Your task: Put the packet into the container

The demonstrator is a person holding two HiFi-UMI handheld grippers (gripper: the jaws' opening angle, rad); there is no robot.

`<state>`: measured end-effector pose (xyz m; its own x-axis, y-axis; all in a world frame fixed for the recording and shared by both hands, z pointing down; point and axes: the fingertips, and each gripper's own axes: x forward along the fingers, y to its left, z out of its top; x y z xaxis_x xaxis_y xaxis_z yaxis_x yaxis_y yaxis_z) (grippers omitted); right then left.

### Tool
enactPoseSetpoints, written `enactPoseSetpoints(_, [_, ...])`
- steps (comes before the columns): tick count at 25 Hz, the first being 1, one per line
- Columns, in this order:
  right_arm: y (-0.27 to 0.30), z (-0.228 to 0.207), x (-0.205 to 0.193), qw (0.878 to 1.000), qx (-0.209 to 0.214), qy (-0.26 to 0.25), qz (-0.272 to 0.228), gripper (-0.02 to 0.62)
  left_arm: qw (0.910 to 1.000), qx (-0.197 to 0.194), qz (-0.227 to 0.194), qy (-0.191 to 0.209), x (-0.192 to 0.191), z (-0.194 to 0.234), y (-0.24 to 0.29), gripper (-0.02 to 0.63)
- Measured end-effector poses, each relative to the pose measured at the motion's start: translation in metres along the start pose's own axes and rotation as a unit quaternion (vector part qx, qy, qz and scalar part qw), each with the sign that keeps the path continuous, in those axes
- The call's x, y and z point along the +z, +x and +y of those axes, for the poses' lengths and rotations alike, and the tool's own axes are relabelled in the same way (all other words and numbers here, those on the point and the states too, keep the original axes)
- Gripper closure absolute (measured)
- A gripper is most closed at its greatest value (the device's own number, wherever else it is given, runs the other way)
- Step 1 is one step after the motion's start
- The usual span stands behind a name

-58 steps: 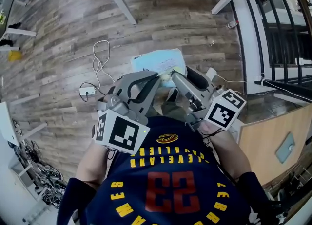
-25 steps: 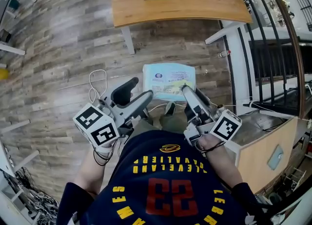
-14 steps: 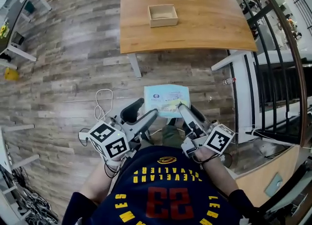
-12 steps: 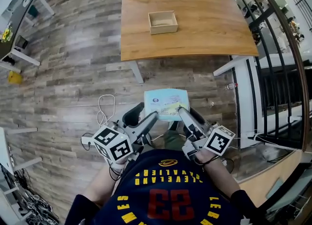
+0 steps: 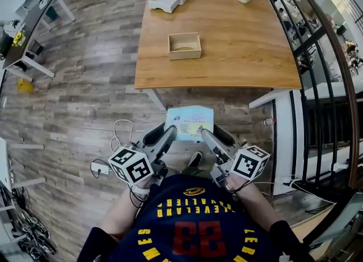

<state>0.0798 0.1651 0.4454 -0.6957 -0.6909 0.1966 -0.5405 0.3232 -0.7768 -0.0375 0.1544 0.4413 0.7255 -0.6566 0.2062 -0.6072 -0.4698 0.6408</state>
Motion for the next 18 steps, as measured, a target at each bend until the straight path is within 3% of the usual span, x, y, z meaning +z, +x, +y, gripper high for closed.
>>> enactPoseSetpoints(6, [0.005, -0.014, 0.047, 0.995, -0.034, -0.086, -0.030, 0.357, 0.9992, 0.024, -0.030, -0.012, 0.018, 0.012, 0.018, 0.494])
enactPoseSetpoints(11, [0.024, -0.007, 0.044, 0.988, -0.022, -0.154, 0.009, 0.360, 0.9985, 0.044, -0.033, -0.004, 0.021, 0.030, 0.025, 0.494])
enactPoseSetpoints(13, [0.037, -0.018, 0.045, 0.987, -0.034, -0.154, 0.033, 0.393, 0.9987, 0.039, -0.034, -0.008, 0.028, 0.034, 0.036, 0.494])
enactPoseSetpoints(15, [0.048, -0.028, 0.055, 0.988, -0.045, -0.142, 0.032, 0.474, 0.9989, 0.033, -0.031, -0.009, 0.037, 0.039, 0.051, 0.494])
enactPoseSetpoints(18, [0.066, -0.041, 0.072, 0.989, -0.060, -0.137, 0.021, 0.508, 0.9995, 0.027, -0.016, 0.001, 0.048, 0.052, 0.071, 0.488])
